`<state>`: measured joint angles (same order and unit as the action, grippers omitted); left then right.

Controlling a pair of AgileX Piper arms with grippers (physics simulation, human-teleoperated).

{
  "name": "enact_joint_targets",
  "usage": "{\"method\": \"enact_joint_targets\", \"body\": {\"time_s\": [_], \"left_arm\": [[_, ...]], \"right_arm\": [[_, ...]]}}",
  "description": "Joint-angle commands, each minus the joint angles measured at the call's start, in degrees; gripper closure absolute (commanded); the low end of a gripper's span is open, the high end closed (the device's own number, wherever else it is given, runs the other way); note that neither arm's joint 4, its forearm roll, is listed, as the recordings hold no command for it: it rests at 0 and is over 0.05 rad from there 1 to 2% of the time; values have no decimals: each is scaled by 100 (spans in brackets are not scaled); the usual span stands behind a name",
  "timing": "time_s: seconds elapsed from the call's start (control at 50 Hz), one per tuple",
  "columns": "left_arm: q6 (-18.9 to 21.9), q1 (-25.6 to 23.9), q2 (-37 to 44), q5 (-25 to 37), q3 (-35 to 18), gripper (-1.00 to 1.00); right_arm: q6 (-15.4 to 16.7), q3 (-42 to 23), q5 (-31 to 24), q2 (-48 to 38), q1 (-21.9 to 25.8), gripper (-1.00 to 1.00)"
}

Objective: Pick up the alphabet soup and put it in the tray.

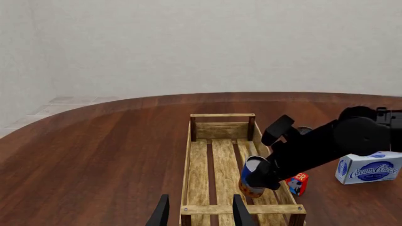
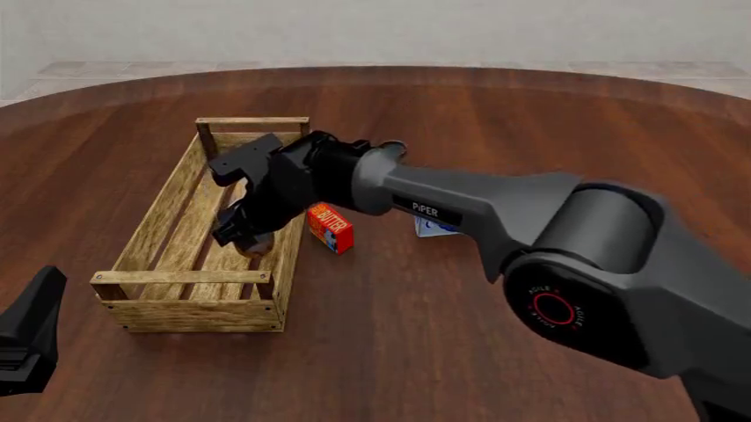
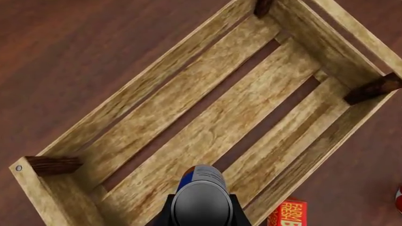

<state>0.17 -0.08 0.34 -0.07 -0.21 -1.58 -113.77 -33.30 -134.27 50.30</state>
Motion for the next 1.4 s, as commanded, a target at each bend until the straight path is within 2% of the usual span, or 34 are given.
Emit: {"method": "enact_joint_targets", "body": {"time_s": [0.02,0.04,0.62,1.26,1.4], "left_arm": [[5,4,7,7,-20,-100],[4,4,10,5,-19,-100],[4,2,5,-2,-5,-100],[0,2,9,1,-10,-100],[1,1,30,-20,-10,-100]], "right_arm": [[-93,-179,-66,-28,-44,100],[-73,-175,-66,-28,-46,-100],[-47,150,-54,469,-10,-100],[-61,1665,230,2169,186,-100],[-169,2076,401,2539,257,-100]]}}
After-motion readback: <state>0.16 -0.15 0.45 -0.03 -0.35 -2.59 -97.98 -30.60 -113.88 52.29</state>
